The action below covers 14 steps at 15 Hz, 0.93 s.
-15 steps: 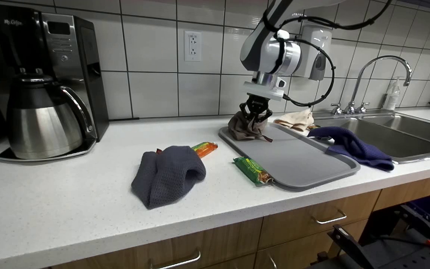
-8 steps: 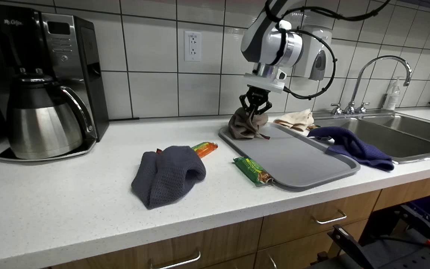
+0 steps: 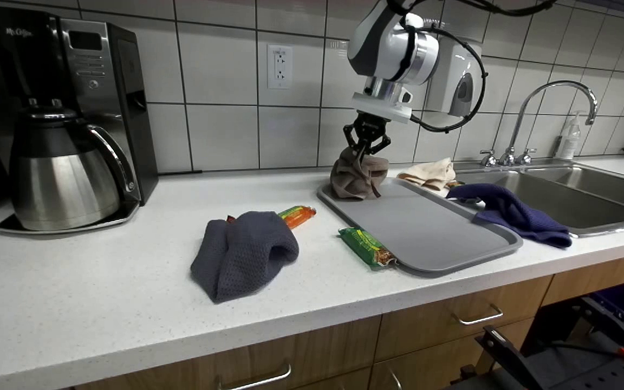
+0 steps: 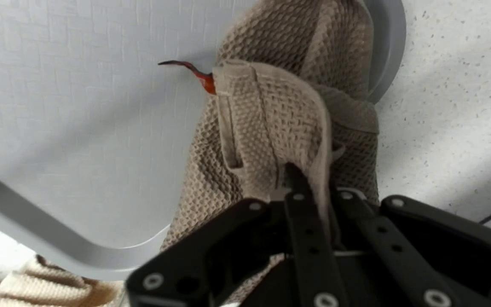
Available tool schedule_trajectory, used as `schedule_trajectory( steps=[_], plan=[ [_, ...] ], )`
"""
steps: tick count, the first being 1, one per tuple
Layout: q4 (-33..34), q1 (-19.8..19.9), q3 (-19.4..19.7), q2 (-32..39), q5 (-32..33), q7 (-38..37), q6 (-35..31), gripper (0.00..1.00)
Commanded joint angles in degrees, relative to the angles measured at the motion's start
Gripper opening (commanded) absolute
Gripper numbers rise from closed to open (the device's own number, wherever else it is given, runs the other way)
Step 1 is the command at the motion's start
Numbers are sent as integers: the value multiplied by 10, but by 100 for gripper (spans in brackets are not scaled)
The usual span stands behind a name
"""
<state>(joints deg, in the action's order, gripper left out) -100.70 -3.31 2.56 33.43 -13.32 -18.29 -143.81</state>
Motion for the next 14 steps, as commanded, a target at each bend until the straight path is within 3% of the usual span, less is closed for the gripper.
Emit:
schedule_trajectory(
  steps=[1, 14],
  plan=[
    [-4, 6, -21, -15, 4, 28, 0, 2],
    [32, -5, -82, -7, -1, 105, -1, 2]
  ],
)
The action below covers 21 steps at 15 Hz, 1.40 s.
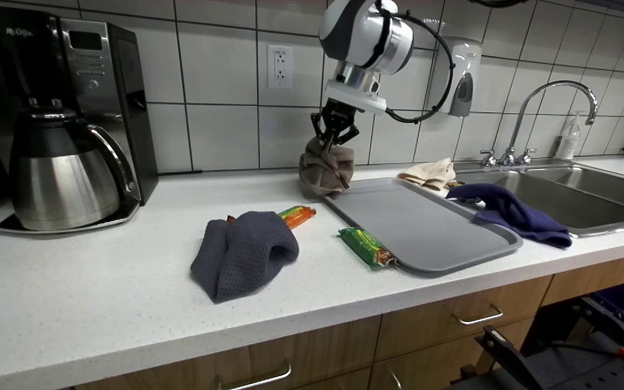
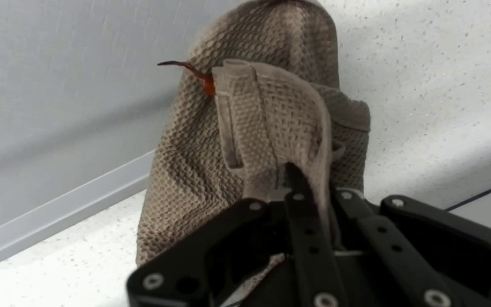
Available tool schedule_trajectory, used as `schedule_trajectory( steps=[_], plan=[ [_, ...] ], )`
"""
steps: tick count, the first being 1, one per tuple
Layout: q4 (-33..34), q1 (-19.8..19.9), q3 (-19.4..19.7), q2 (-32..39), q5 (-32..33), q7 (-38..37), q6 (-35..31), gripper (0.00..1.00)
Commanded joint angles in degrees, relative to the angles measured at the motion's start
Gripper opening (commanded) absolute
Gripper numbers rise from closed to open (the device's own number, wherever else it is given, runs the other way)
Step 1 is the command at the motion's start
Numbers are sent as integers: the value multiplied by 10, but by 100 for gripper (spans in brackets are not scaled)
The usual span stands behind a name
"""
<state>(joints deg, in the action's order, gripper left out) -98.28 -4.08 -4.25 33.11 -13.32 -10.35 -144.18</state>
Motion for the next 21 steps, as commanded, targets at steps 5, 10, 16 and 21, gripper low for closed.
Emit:
schedule_trajectory(
  steps=[5, 10, 16, 21],
  plan=[
    [18, -5, -32, 3, -1, 48, 2, 2],
    [35, -19, -41, 20, 4, 55, 7, 2],
    [61, -41, -42, 41, 12, 54, 11, 2],
    [72, -52, -43, 58, 17, 54, 13, 2]
  ],
)
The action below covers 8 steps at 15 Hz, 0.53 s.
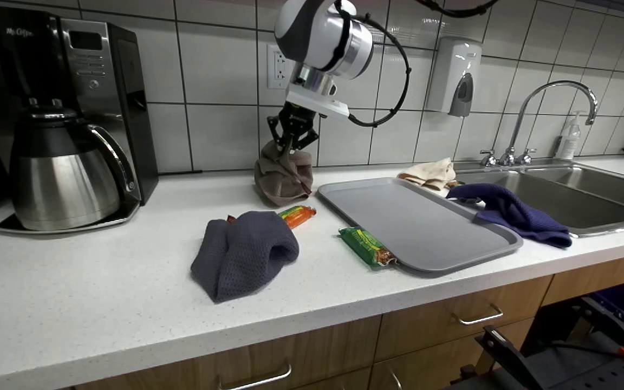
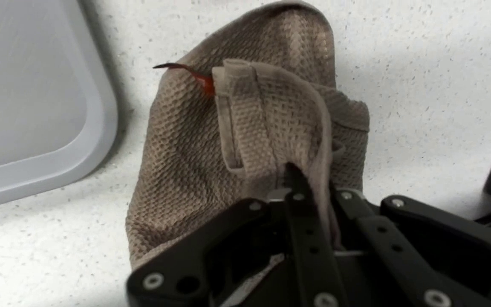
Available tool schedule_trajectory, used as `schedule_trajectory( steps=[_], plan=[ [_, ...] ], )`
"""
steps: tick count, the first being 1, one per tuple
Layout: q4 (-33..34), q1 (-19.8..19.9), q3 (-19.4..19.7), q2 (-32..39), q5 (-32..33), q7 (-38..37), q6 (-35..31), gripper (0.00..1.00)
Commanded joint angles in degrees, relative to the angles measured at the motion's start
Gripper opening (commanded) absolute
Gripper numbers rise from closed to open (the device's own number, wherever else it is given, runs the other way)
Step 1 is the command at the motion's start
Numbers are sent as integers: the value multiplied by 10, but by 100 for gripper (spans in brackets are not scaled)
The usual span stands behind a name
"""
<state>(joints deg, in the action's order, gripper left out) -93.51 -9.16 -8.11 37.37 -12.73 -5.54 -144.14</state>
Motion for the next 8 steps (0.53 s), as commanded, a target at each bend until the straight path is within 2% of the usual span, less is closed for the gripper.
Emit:
schedule_trajectory(
  steps=[1, 8],
  plan=[
    [27, -2, -4, 19, 11, 6, 13, 2],
    [38, -7, -2, 40, 18, 3, 17, 2]
  ],
)
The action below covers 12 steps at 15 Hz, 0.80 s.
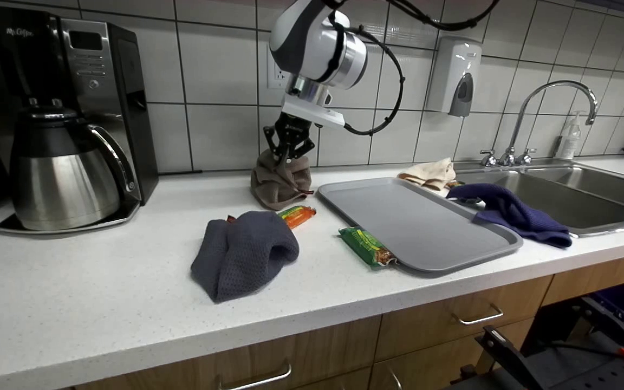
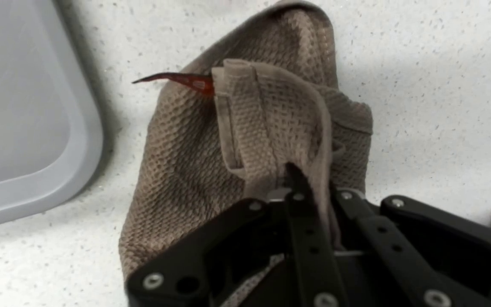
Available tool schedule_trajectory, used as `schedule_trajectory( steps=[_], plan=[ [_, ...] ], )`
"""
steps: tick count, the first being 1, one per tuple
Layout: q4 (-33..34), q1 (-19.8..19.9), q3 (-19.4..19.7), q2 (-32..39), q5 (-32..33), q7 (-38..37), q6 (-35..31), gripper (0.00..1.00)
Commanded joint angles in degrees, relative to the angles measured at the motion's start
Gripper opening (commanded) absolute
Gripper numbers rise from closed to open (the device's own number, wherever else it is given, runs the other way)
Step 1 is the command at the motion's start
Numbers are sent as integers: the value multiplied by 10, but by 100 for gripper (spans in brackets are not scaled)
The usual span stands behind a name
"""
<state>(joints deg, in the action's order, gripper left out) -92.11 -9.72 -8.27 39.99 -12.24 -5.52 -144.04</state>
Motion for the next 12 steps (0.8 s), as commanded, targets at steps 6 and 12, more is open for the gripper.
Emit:
schedule_trajectory(
  steps=[6, 12],
  plan=[
    [27, -8, 3, 26, 27, -7, 22, 2],
    [22, -14, 5, 25, 29, -11, 10, 62]
  ],
)
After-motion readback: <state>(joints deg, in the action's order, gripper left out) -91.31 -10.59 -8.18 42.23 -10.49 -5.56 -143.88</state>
